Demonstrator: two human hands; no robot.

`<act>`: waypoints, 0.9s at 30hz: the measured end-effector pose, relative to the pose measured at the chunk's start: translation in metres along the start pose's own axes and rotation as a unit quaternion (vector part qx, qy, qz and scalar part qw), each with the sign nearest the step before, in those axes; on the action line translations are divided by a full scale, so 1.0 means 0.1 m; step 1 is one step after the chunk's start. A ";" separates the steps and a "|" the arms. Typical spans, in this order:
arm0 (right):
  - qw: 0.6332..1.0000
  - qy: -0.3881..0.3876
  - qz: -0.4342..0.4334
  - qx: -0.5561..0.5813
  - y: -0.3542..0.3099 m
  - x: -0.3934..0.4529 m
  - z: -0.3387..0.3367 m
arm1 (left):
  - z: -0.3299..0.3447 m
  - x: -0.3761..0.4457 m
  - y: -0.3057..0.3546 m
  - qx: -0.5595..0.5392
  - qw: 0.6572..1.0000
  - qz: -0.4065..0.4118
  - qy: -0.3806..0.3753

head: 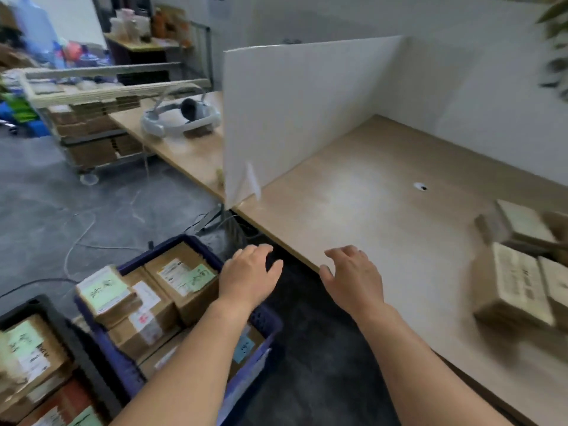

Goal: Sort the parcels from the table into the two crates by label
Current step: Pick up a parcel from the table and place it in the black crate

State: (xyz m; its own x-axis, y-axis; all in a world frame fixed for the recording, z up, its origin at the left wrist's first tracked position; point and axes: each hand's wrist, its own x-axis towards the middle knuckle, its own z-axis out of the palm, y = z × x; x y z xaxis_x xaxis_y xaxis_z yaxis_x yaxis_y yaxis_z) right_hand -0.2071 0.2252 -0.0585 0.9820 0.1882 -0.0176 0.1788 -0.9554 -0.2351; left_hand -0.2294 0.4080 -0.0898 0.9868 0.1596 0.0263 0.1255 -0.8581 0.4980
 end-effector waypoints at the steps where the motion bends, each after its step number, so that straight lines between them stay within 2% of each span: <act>1: 1.000 0.004 0.011 -0.003 0.16 -0.07 -0.06 | 0.05 0.00 0.18 -0.001 1.000 0.014 0.001; 14: 0.984 0.084 0.157 -0.001 2.32 -1.02 -0.74 | 1.11 -0.50 2.51 0.003 0.987 0.152 -0.046; 27: 0.961 0.131 0.243 0.035 3.77 -1.73 -0.98 | 1.88 -0.97 3.92 0.030 0.958 0.268 -0.094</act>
State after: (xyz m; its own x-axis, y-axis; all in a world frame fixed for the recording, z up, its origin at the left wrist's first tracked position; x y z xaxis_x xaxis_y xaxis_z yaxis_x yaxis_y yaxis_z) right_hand -0.3037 -0.1897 -0.0491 0.9320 -0.3480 0.1019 -0.2993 -0.8969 -0.3257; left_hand -0.2562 -0.0357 -0.0596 0.9113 -0.3981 0.1051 -0.4047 -0.8191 0.4064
